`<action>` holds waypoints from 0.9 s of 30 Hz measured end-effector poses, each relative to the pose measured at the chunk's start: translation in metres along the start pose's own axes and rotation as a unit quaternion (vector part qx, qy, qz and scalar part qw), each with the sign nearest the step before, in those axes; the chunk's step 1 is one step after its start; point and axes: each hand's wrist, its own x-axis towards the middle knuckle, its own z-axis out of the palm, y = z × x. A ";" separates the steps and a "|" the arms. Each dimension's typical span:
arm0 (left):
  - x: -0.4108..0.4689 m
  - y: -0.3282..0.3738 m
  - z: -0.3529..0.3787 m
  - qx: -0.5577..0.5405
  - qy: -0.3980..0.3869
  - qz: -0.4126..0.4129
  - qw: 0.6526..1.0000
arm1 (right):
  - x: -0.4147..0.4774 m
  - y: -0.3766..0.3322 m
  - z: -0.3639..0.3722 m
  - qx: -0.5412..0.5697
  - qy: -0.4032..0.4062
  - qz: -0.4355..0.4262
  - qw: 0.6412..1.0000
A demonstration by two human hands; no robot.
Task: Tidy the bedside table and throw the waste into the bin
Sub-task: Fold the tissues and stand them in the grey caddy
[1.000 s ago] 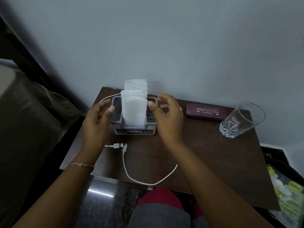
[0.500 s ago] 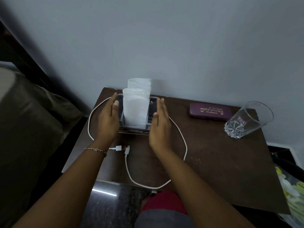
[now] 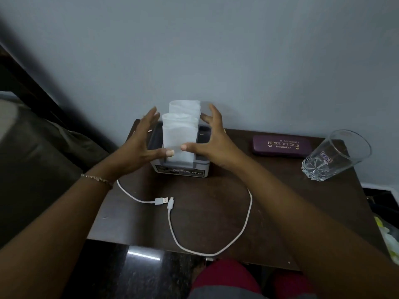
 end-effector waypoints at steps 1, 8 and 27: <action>0.004 0.003 -0.001 -0.005 -0.014 0.011 1.000 | 0.007 0.000 -0.002 0.003 -0.010 -0.008 1.000; 0.024 0.013 0.001 0.008 -0.009 0.082 0.997 | 0.020 0.004 0.002 0.012 0.039 -0.064 0.997; -0.068 -0.014 0.007 0.067 0.291 -0.254 0.920 | -0.044 0.065 -0.039 -0.074 0.256 0.028 0.963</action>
